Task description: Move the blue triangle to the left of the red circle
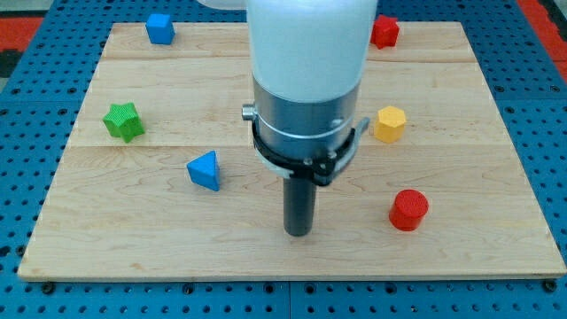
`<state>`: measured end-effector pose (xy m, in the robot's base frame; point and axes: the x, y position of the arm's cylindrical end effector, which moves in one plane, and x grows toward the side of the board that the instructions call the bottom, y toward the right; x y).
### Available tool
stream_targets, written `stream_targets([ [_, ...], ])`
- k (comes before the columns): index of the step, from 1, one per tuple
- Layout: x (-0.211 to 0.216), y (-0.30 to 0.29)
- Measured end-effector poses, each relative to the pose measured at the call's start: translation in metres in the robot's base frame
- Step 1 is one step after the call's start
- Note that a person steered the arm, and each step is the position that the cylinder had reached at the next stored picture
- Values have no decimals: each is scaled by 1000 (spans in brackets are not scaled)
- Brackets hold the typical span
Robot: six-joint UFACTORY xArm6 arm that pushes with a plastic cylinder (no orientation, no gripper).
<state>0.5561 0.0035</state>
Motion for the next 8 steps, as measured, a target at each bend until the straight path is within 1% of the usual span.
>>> stream_targets([
  [1,-61,-23],
  [2,-84,-73],
  [3,-80,-108],
  [4,-67,-146],
  [5,-81,-195],
  [6,-62,-222],
  [7,-33,-174],
  [8,-26,-97],
])
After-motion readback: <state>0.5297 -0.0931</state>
